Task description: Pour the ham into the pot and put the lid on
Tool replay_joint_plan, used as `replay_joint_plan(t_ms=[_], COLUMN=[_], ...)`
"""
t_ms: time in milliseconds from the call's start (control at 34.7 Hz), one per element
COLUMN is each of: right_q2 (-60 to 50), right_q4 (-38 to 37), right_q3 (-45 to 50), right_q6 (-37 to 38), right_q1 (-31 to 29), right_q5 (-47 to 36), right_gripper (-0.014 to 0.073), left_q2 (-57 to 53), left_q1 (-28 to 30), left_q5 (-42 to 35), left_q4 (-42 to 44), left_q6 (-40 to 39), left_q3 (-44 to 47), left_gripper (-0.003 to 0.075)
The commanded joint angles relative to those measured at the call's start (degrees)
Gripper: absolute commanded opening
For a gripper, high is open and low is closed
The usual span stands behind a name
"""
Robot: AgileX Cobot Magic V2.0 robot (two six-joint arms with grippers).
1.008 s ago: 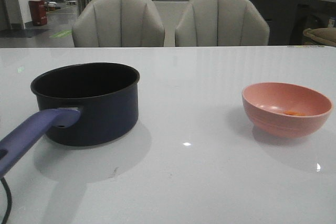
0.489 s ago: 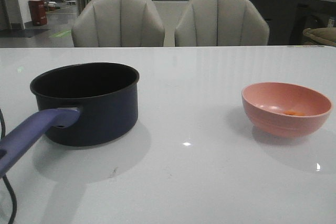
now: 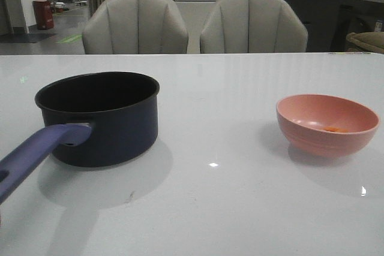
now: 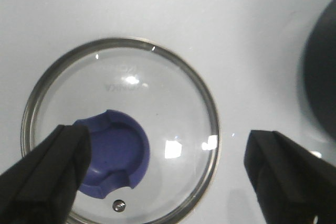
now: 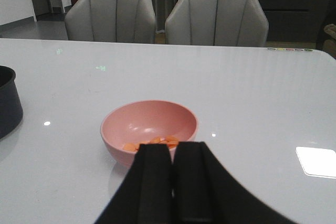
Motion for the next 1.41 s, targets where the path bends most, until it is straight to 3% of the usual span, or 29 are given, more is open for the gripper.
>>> replay_joint_plan(t_ms=[0,374,547,1037,1382], right_q2=[-1.02,-1.02,-1.02,-1.02,-1.02], right_q4=[-0.45,-0.45,-0.45,-0.45,-0.45], right_q3=[-0.56,-0.56,-0.56,-0.56,-0.56], right_q6=[-0.38,-0.38,-0.38,-0.38,-0.38], right_q1=[-0.21,-0.21,-0.21,-0.21,-0.21], right_q5=[-4.99,-4.99,-4.99,-4.99,-4.99], right_gripper=[0.0148,0.0148,0.0148,0.0148,0.0148], left_q2=[-9.15,-31.71,-42.37,-73.2,-81.37], left_q1=[-1.46,-1.95,-6.27,-12.17,-18.16], left_q5=[-4.54,-18.98,-24.59,-25.67,-30.54], left_q4=[-0.23,-7.99,-8.11,-7.14,-6.6], left_q6=[0.0,0.0,0.0,0.0,0.0], left_q3=[0.87,16.44,24.42,41.45,45.87], left_gripper=[0.0576,0.0529,0.0529,0.0529,0.0529])
